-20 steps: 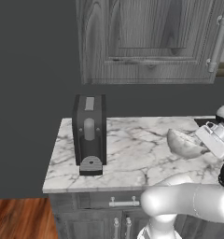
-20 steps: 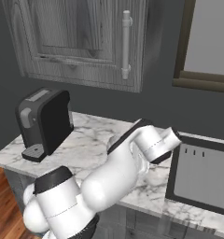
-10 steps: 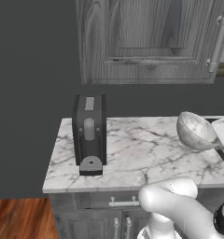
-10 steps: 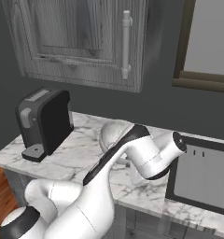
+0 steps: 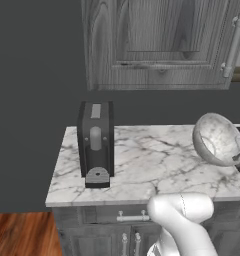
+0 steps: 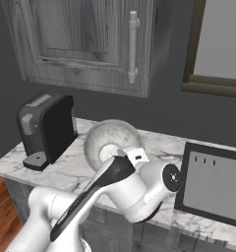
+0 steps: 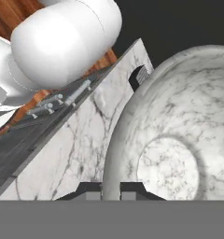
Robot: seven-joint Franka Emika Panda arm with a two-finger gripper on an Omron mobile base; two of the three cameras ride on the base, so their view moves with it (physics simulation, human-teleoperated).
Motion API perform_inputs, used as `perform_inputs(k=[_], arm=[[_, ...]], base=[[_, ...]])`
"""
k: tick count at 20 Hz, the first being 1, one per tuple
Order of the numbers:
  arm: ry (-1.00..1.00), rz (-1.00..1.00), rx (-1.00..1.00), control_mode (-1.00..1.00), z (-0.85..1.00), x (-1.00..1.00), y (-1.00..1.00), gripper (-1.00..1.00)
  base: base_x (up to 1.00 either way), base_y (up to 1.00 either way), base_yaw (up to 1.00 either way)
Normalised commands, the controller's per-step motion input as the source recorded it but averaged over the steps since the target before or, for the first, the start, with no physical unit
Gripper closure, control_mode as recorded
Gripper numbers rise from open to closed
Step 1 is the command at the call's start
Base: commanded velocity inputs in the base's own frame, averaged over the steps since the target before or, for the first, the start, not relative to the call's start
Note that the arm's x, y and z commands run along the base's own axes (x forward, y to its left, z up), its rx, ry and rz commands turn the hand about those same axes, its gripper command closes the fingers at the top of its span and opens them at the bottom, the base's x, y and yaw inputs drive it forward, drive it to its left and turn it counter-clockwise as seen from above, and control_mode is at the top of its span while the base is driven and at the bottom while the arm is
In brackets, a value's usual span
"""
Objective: Clear the mugs and bowl far away from the sink.
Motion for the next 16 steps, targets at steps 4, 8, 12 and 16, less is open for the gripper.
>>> perform_inputs(k=[4, 8, 12, 16], arm=[[-0.08, 0.08, -0.01, -1.0, 0.04, -0.3, 0.0, 1.0], [0.0, 0.02, 0.0, -1.0, 0.0, -0.06, 0.0, 1.0], [0.0, 0.01, 0.0, -1.0, 0.0, 0.0, 0.0, 1.0], [0.0, 0.0, 0.0, 1.0, 0.0, 0.0, 0.0, 1.0]], base=[[0.0, 0.0, 0.0], [0.0, 0.0, 0.0], [0.0, 0.0, 0.0], [-0.02, 0.0, 0.0]])
